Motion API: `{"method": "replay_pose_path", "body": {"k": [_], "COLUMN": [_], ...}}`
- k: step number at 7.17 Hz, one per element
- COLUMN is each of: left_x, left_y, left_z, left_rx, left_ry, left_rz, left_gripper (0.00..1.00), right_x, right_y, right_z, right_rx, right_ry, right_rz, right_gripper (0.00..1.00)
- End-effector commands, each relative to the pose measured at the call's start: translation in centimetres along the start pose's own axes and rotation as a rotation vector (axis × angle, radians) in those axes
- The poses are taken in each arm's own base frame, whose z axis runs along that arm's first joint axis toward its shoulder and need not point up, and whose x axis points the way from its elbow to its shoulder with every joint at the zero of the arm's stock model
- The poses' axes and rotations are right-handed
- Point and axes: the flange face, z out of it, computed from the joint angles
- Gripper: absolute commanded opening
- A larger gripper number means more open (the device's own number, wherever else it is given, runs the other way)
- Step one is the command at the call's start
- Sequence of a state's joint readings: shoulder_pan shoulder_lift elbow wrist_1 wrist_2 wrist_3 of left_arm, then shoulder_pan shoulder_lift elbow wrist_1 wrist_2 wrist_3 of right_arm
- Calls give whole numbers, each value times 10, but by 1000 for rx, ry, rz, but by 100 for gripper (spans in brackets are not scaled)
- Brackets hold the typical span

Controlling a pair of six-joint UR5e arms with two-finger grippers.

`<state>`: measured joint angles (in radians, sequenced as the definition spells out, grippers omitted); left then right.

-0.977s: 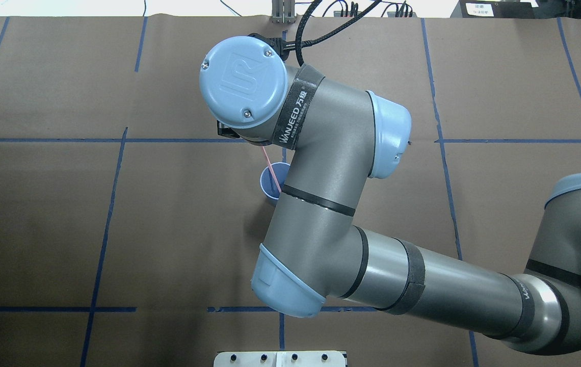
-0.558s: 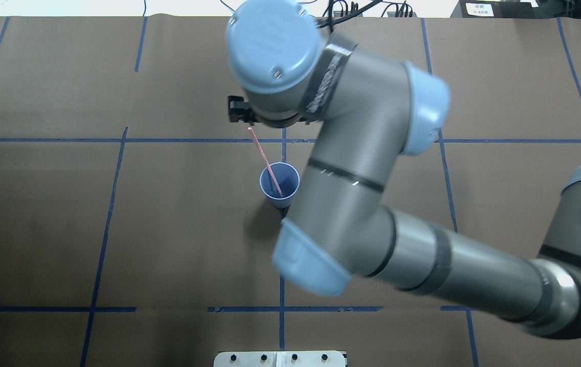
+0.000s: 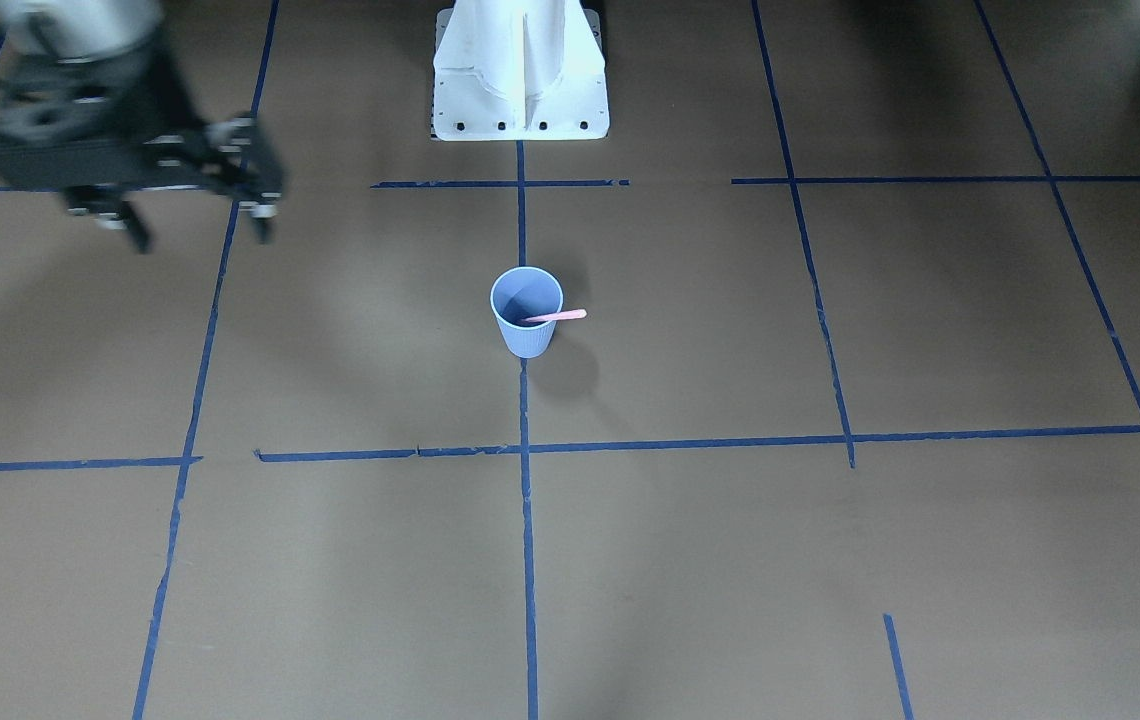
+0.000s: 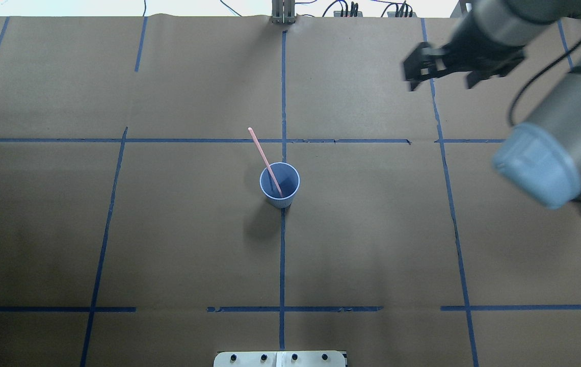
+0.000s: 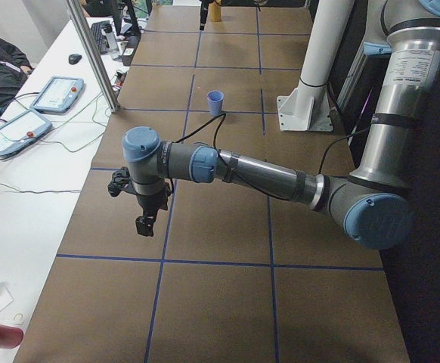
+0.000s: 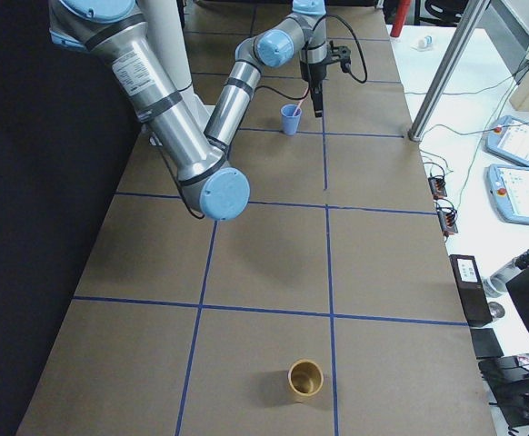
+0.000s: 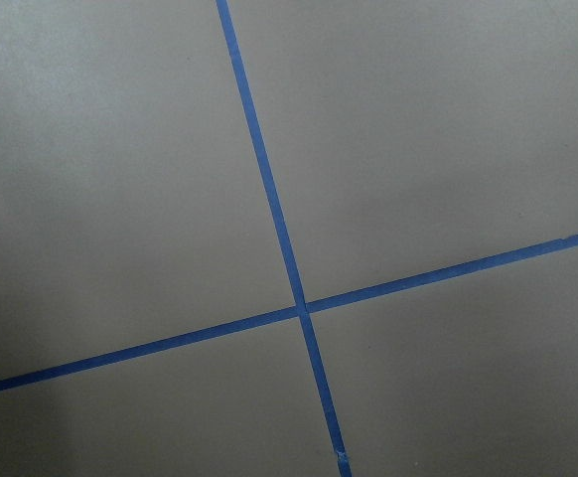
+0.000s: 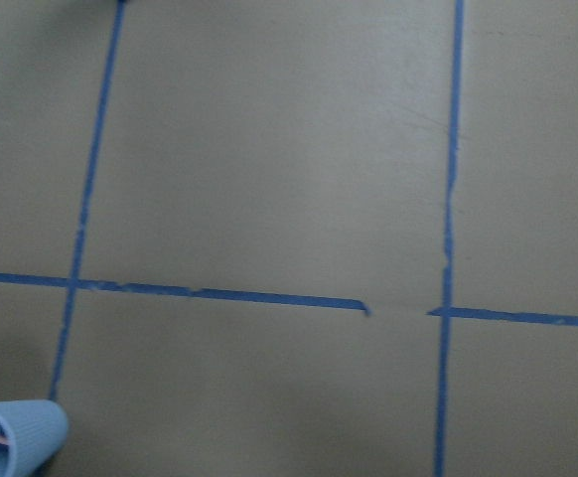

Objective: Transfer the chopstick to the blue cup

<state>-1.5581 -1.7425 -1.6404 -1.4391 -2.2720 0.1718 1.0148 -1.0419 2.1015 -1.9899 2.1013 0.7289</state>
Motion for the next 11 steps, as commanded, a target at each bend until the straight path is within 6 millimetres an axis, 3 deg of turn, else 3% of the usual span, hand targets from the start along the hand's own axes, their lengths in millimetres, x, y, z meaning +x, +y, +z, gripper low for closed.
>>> {"method": "replay_pose_path", "body": {"k": [1,3,4,5,7,8,10,11], "left_x": [-14,-18,-18,-18,-20,-25,-34,-41], "left_y": [9,11,10,10,17,26,32,37], "left_z": [16,23,23,23,27,34,45,54], "left_rx": [-29,-40,-40,-40,-48,-62,-84,-102], "left_ry": [8,9,9,9,11,14,18,23], "left_rz": [-22,-26,-26,-26,-33,-45,-66,-82], "left_gripper": [100,100,100,100,100,100,100,100], "right_x": [153,262,324,380,418,447,486,490], "right_y": [0,23,54,67,69,70,83,89], "right_z": [17,34,55,67,97,109,116,114], "right_rx": [-82,-117,-115,-100,-120,-109,-102,-101], "right_ry": [51,29,33,39,41,28,-62,-100], "right_rz": [-69,-49,-59,9,42,74,141,159], "right_gripper": [100,100,100,100,100,100,100,100]}}
